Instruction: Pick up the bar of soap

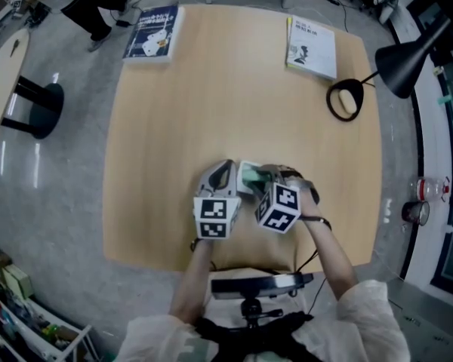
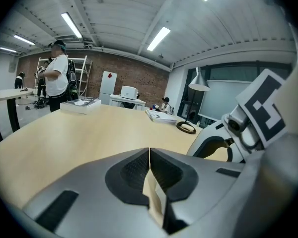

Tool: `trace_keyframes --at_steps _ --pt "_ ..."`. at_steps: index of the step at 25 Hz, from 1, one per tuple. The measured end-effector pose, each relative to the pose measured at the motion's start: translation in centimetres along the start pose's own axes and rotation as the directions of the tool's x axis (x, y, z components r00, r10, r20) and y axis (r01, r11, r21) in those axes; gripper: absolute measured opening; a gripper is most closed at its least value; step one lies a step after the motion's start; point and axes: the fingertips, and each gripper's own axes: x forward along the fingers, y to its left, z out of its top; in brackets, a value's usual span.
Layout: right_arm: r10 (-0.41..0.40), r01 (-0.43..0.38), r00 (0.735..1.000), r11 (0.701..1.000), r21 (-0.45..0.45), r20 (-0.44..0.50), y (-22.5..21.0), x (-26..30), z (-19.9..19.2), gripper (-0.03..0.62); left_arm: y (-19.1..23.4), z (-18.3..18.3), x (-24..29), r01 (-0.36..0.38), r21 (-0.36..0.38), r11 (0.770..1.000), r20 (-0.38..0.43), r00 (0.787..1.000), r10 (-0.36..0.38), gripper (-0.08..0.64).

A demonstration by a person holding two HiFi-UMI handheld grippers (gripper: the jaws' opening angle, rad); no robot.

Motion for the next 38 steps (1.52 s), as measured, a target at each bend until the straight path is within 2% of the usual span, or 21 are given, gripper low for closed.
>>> trace_keyframes --at_steps 6,11,18,24,30,33,35,36,38 --pt "-0.011 0.008 0.998 0.999 -0.044 -0.064 -0.2 0.8 0.2 0.127 0.1 0.0 -0.2 0.014 -0.007 1.000 0.007 1.000 -0.014 0.015" --pt "-0.061 0.060 0.990 0.998 -0.015 -0.127 -0.4 1.3 0.3 0.120 -0.4 -0.6 0.1 0.031 0.001 1.000 -0.009 0.999 -0.031 0.015" --pt "-0.071 0.072 0.990 0.997 0.003 -0.121 -0.5 1.5 0.3 0.120 -0.9 -1.2 0.5 0.046 0.000 0.999 -0.025 0.999 -0.046 0.015" --pt "-0.077 0.075 0.991 0.997 -0.023 -0.108 -0.4 1.7 0.4 0.121 -0.9 -0.8 -0.1 0.039 0.000 0.999 -0.013 0.999 -0.039 0.015" --pt "-0.125 0.125 0.990 0.992 -0.004 -0.064 -0.7 0.2 0.3 0.123 -0.1 1.8 -1.8 -0.018 0.007 1.000 0.059 0.998 0.017 0.015" --pt "-0.185 0.181 0.982 0.979 0.095 0.041 -0.9 -3.7 1.0 0.123 0.0 3.4 -3.7 -0.038 -0.007 0.999 0.112 0.993 0.038 0.015" --pt "-0.232 0.197 0.962 0.954 0.225 0.140 -1.5 -7.1 1.7 0.123 -0.1 4.5 -5.0 -0.045 -0.021 0.999 0.149 0.988 0.048 0.015" --pt "-0.257 0.190 0.947 0.931 0.311 0.194 -2.0 -8.8 1.8 0.123 -0.3 5.0 -5.7 -0.051 -0.021 0.998 0.164 0.985 0.053 0.015" --pt "-0.321 0.143 0.898 0.858 0.493 0.299 -2.9 -12.6 1.8 0.123 -1.0 5.9 -6.9 -0.061 -0.007 0.998 0.188 0.980 0.062 0.015"
